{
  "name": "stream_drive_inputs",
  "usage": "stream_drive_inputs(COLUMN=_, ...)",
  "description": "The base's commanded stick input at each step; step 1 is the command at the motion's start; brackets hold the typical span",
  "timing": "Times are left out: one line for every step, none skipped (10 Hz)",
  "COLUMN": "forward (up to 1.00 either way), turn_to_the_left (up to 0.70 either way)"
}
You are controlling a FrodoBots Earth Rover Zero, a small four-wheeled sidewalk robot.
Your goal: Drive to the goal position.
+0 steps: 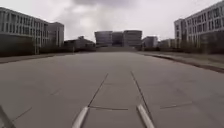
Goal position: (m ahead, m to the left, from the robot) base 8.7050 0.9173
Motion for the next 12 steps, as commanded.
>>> stream_drive_inputs(forward=1.00, turn_to_the_left=-0.27)
stream_drive_inputs(forward=1.00, turn_to_the_left=-0.27)
stream_drive_inputs(forward=1.00, turn_to_the_left=0.00)
stream_drive_inputs(forward=1.00, turn_to_the_left=0.00)
stream_drive_inputs(forward=1.00, turn_to_the_left=0.00)
stream_drive_inputs(forward=1.00, turn_to_the_left=0.00)
stream_drive_inputs(forward=1.00, turn_to_the_left=0.00)
stream_drive_inputs(forward=1.00, turn_to_the_left=0.00)
stream_drive_inputs(forward=1.00, turn_to_the_left=0.00)
stream_drive_inputs(forward=1.00, turn_to_the_left=0.00)
stream_drive_inputs(forward=1.00, turn_to_the_left=0.00)
stream_drive_inputs(forward=1.00, turn_to_the_left=0.00)
